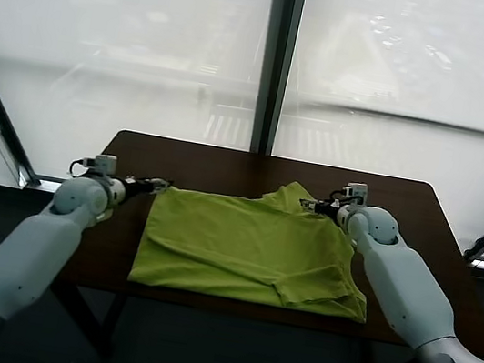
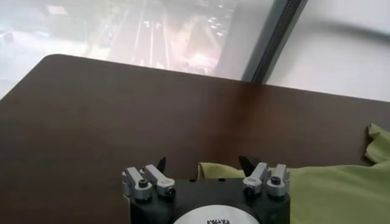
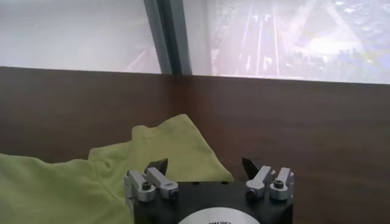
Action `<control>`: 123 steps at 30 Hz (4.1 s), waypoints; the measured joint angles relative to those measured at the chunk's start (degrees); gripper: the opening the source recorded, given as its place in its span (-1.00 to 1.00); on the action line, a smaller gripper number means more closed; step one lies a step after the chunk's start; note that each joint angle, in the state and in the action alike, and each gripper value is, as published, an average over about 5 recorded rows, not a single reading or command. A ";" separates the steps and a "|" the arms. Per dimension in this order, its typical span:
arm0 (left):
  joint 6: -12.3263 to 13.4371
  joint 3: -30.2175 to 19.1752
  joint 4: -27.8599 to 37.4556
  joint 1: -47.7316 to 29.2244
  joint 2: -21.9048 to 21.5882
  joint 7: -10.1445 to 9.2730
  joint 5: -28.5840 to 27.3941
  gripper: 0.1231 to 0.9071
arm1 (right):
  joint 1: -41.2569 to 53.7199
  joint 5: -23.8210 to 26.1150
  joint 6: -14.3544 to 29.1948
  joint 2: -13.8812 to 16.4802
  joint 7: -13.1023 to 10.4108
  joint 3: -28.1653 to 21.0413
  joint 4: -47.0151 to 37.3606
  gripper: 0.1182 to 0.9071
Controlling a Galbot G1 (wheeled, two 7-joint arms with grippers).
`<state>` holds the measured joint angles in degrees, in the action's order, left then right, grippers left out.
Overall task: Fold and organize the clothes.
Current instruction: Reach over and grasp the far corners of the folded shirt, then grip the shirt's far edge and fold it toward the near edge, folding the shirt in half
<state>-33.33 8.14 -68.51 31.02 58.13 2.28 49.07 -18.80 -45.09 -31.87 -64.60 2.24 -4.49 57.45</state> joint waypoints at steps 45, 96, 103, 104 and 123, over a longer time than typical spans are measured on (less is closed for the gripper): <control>0.11 1.88 -4.48 2.35 1.57 -2.23 1.99 -0.83 | -1.94 -4.69 5.89 1.52 -0.17 2.21 2.71 -0.95; -0.47 20.48 -45.22 44.17 -6.96 -5.17 3.53 -0.83 | -35.69 -13.39 -3.94 31.75 -9.36 13.21 49.14 -0.95; -0.52 20.18 -44.72 45.28 -5.99 -5.10 2.72 -0.83 | -36.13 -13.43 -5.17 32.04 -8.24 12.92 48.33 -0.94; -0.65 20.17 -44.66 45.37 -5.93 -5.14 2.78 -0.83 | -36.18 -13.50 -5.32 32.22 -7.97 12.97 48.42 -0.91; -2.38 23.97 -44.27 44.39 -6.97 -7.67 7.52 0.99 | -30.25 -12.62 -2.78 27.63 -7.20 13.92 42.52 1.00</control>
<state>-35.70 32.11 -112.77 75.41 51.16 -5.39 56.59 -49.04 -57.71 -34.65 -36.97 -4.96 9.44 99.97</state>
